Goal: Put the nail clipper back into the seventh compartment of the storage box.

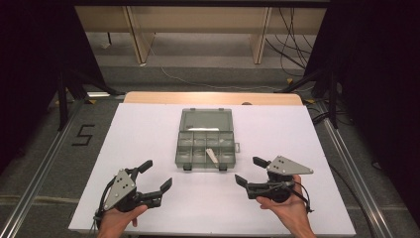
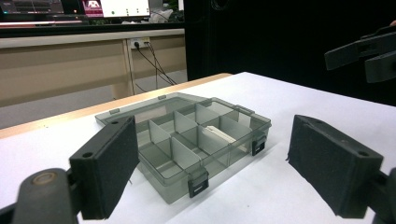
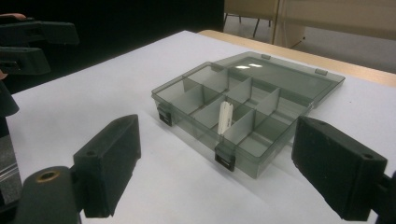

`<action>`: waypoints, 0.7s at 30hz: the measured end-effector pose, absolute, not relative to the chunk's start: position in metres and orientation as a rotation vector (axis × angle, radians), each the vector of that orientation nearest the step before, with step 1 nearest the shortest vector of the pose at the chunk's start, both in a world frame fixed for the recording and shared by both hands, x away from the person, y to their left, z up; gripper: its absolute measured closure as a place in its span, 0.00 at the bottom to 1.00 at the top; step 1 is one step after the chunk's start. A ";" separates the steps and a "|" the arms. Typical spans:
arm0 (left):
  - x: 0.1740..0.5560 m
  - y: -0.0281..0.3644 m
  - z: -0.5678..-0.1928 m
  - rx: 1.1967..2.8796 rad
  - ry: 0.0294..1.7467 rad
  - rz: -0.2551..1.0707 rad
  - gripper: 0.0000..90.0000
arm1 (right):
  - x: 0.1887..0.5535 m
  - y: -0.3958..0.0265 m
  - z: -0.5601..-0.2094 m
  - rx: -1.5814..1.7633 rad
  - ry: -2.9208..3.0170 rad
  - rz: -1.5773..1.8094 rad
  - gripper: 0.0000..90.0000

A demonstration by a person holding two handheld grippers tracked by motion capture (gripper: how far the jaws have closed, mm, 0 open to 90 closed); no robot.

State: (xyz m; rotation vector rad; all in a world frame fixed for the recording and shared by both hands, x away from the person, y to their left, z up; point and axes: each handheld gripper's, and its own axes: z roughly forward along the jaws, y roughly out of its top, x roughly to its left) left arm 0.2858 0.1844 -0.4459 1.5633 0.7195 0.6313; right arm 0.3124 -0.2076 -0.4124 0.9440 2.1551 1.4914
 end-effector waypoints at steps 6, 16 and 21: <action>0.285 0.184 -0.446 1.567 0.722 0.629 0.17 | 0.308 -0.210 -0.415 0.956 2.168 1.497 0.18; 0.284 0.185 -0.445 1.567 0.718 0.633 0.17 | 0.302 -0.213 -0.419 0.956 2.147 1.511 0.18; 0.284 0.185 -0.446 1.556 0.717 0.630 0.17 | 0.299 -0.215 -0.421 0.965 2.124 1.526 0.18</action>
